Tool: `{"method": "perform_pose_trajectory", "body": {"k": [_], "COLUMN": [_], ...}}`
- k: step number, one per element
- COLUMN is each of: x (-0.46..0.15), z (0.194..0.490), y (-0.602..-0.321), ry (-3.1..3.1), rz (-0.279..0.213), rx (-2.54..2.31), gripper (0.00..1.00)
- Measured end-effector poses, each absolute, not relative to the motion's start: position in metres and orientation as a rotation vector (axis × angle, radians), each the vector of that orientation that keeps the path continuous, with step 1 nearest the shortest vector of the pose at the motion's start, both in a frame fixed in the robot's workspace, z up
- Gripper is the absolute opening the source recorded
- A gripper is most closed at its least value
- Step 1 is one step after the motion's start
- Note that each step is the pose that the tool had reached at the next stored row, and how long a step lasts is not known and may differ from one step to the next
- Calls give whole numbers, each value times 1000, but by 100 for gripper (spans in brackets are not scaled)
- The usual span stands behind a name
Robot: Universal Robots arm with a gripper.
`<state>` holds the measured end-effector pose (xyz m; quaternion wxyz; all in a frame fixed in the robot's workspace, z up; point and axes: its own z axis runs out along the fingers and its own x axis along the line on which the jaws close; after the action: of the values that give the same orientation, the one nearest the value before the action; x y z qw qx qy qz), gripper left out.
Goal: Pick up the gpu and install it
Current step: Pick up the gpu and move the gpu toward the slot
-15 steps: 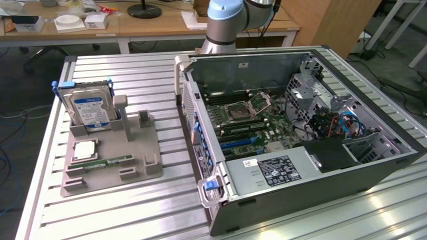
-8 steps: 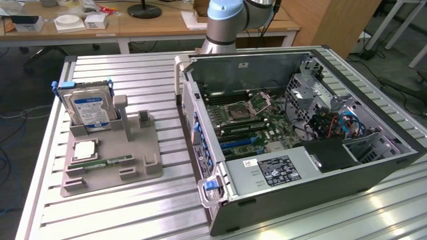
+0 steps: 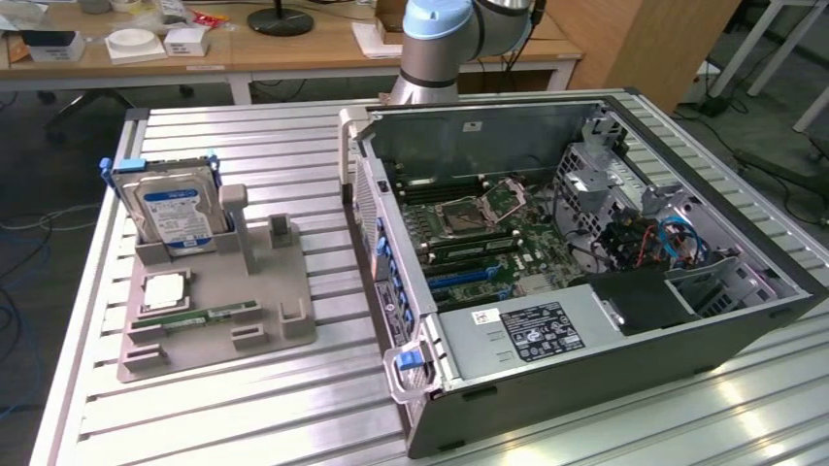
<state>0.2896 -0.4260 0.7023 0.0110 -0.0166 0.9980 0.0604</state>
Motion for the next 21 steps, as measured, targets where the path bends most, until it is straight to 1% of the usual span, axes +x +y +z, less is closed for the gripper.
{"method": "perform_pose_trajectory", "body": {"k": [6, 21], "x": [286, 266], "z": [694, 672], "y": [-426, -430], "ry": [3114, 3114], "rz": [175, 175], "rx": [-63, -80], "gripper": [27, 27]}}
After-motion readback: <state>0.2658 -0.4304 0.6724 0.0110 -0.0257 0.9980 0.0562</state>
